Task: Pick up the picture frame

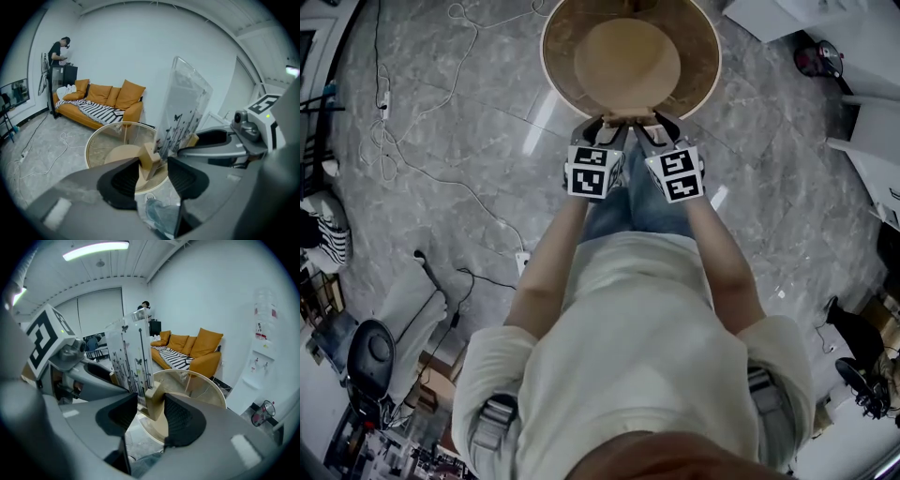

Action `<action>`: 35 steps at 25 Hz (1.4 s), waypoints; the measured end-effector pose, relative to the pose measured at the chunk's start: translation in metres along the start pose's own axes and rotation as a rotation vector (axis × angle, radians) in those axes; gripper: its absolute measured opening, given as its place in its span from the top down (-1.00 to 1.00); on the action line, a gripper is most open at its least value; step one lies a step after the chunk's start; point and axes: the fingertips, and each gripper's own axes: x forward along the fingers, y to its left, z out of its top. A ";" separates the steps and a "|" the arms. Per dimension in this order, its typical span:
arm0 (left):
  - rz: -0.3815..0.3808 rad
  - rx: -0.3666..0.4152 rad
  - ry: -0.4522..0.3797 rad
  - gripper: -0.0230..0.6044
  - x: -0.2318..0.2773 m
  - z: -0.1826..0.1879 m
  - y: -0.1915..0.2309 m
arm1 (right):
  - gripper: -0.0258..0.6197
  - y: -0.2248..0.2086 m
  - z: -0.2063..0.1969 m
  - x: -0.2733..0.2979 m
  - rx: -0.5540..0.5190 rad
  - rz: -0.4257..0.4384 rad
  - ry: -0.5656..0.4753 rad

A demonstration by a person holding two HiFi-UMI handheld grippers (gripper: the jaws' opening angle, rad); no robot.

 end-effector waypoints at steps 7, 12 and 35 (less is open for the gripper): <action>0.007 0.003 -0.024 0.32 -0.043 0.009 -0.017 | 0.36 0.022 0.016 -0.037 -0.031 -0.013 -0.038; -0.004 0.009 -0.045 0.32 -0.068 0.017 -0.026 | 0.37 0.034 0.031 -0.058 -0.018 -0.015 -0.078; -0.013 0.083 -0.083 0.32 -0.110 0.028 -0.058 | 0.41 0.049 0.045 -0.111 -0.031 -0.016 -0.147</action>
